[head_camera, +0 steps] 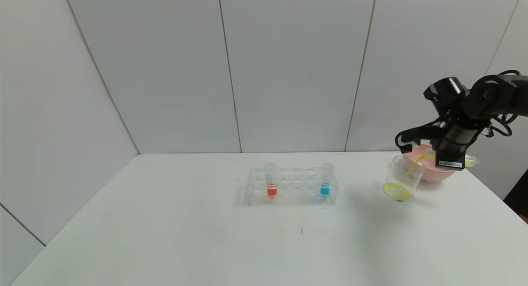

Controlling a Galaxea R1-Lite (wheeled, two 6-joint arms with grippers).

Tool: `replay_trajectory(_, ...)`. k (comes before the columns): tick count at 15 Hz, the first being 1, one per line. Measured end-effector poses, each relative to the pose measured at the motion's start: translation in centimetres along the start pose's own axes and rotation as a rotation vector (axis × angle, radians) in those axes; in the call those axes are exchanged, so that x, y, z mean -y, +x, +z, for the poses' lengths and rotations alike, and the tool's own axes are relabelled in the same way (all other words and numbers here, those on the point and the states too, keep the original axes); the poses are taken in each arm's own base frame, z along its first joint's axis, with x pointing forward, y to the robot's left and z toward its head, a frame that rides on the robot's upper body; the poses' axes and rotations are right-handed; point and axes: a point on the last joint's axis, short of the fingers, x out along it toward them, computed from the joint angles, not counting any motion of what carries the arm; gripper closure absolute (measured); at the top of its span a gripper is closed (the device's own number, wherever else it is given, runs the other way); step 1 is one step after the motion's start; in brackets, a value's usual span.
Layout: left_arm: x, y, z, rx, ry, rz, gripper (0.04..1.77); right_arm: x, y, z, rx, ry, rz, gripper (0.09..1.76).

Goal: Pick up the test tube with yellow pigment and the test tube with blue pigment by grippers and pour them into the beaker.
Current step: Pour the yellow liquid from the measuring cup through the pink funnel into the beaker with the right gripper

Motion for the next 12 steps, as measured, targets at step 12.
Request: replay_trajectory(12,0.0,0.0,0.0,0.000,0.000,0.000,0.05,-0.7,-1.6,1.8,-0.166,-0.234,-0.097,1.32)
